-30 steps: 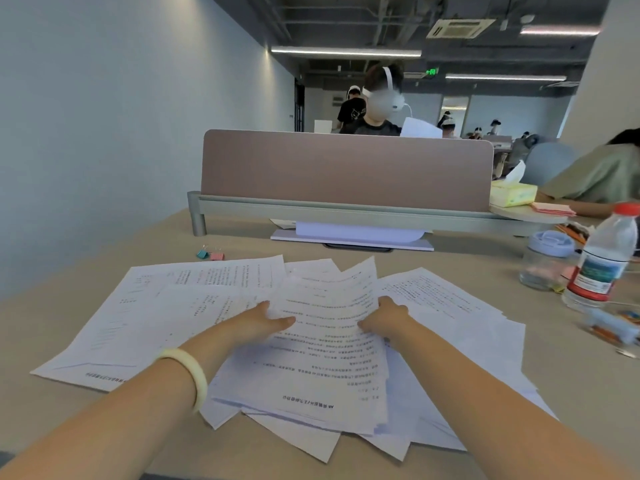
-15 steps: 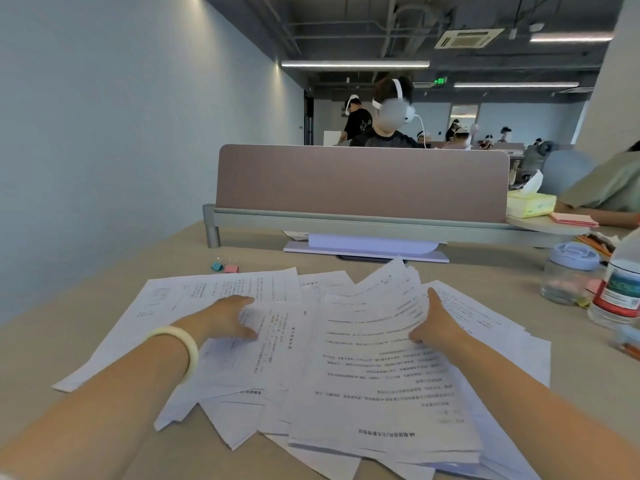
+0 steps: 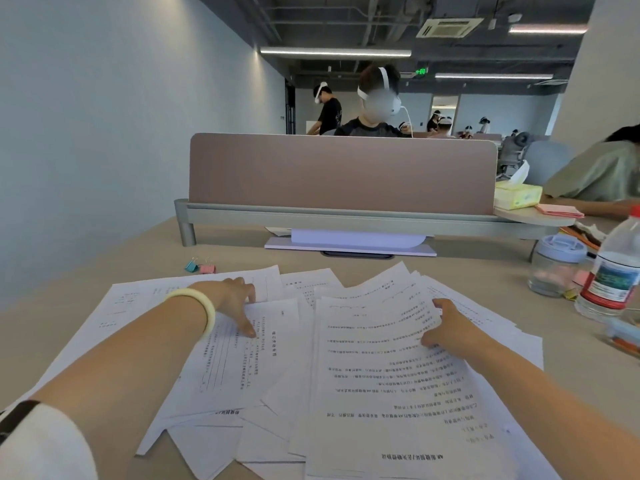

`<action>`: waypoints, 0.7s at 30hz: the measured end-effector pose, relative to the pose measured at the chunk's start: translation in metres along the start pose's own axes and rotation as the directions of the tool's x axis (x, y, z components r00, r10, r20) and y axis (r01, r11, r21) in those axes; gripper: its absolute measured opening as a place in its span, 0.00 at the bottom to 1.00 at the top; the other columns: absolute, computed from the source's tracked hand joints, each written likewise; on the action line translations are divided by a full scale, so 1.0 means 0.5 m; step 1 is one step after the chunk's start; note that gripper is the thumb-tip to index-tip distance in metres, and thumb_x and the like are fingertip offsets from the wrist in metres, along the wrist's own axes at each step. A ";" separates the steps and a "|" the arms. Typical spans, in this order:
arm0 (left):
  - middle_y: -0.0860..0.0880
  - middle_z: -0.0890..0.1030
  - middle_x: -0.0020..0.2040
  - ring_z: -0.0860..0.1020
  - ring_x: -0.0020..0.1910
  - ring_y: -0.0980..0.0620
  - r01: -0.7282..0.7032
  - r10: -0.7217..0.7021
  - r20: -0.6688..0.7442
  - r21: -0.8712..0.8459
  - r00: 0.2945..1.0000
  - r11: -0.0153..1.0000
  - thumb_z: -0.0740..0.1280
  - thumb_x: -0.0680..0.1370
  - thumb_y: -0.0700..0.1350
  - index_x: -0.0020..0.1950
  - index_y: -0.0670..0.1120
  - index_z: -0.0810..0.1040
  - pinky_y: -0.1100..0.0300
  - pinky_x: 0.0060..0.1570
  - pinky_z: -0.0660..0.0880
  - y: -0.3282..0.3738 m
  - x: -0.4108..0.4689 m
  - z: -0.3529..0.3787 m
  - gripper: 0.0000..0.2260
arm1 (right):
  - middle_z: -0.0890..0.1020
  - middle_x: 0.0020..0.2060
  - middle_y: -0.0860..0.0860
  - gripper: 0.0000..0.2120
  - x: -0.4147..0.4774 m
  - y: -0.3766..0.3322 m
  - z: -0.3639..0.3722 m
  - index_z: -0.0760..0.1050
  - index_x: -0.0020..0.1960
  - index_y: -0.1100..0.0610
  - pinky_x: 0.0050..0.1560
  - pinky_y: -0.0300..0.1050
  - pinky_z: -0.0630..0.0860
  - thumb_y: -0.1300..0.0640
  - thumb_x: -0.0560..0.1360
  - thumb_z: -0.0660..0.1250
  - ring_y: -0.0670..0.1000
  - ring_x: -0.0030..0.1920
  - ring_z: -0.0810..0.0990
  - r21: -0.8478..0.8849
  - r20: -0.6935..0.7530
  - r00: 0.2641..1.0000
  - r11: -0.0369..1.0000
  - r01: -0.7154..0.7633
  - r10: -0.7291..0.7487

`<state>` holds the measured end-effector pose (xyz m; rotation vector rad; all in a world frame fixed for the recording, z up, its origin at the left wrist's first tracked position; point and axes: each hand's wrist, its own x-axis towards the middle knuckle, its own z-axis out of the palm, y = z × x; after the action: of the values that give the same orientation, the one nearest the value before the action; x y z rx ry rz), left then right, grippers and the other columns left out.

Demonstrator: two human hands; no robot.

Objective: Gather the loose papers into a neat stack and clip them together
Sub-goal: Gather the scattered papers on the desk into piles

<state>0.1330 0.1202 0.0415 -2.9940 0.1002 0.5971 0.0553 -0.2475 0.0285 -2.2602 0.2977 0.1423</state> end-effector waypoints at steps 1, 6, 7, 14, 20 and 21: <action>0.51 0.67 0.64 0.66 0.64 0.48 -0.003 0.003 -0.014 -0.005 1.000 1.000 0.74 0.60 0.65 0.64 0.55 0.69 0.46 0.65 0.67 -0.003 0.004 0.002 0.36 | 0.73 0.58 0.57 0.34 0.001 0.001 -0.001 0.55 0.74 0.55 0.47 0.46 0.74 0.68 0.73 0.65 0.56 0.47 0.77 0.007 0.005 1.000 1.000 0.000 0.000; 0.50 0.70 0.53 0.70 0.52 0.50 -0.043 0.038 -0.071 -0.083 0.997 0.996 0.72 0.67 0.60 0.50 0.51 0.71 0.56 0.55 0.70 -0.013 0.006 0.024 0.20 | 0.78 0.52 0.55 0.28 -0.005 0.006 -0.002 0.62 0.69 0.56 0.38 0.44 0.75 0.68 0.72 0.65 0.56 0.48 0.79 0.042 0.034 0.999 0.999 -0.010 0.008; 0.51 0.72 0.52 0.71 0.50 0.51 -0.056 0.045 -0.089 -0.125 0.995 0.991 0.72 0.69 0.58 0.49 0.50 0.71 0.58 0.52 0.70 -0.014 0.006 0.031 0.18 | 0.78 0.52 0.55 0.26 -0.007 0.009 -0.003 0.64 0.67 0.56 0.37 0.42 0.74 0.68 0.72 0.65 0.55 0.46 0.79 0.041 0.035 0.999 0.999 -0.010 0.008; 0.42 0.71 0.69 0.71 0.66 0.42 -0.051 -0.106 -0.473 -0.307 0.875 0.950 0.66 0.77 0.47 0.68 0.41 0.71 0.53 0.64 0.66 -0.040 -0.043 -0.007 0.21 | 0.76 0.45 0.56 0.14 -0.035 0.048 -0.078 0.67 0.57 0.58 0.31 0.40 0.69 0.69 0.74 0.62 0.49 0.35 0.74 0.047 -0.041 0.999 0.999 -0.026 0.028; 0.37 0.77 0.51 0.76 0.51 0.40 -0.247 -0.258 -0.756 -0.483 0.602 0.840 0.64 0.78 0.46 0.54 0.39 0.76 0.53 0.49 0.69 -0.038 -0.140 -0.167 0.12 | 0.74 0.43 0.67 0.08 -0.049 0.084 -0.089 0.71 0.50 0.68 0.38 0.42 0.65 0.72 0.71 0.58 0.56 0.41 0.71 0.021 -0.046 0.993 0.994 -0.104 0.105; 0.38 0.76 0.48 0.75 0.48 0.41 -0.284 -0.286 -0.759 -0.522 0.585 0.804 0.64 0.78 0.46 0.52 0.38 0.76 0.55 0.45 0.68 -0.028 -0.150 -0.180 0.12 | 0.74 0.43 0.66 0.09 -0.046 0.090 -0.084 0.70 0.50 0.66 0.39 0.43 0.66 0.71 0.71 0.58 0.57 0.41 0.74 0.045 -0.038 0.992 0.992 -0.118 0.120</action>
<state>0.0991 0.1287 0.1542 -3.5651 -0.0558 -1.0597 0.0217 -0.3042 0.0272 -2.2053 0.4530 0.1511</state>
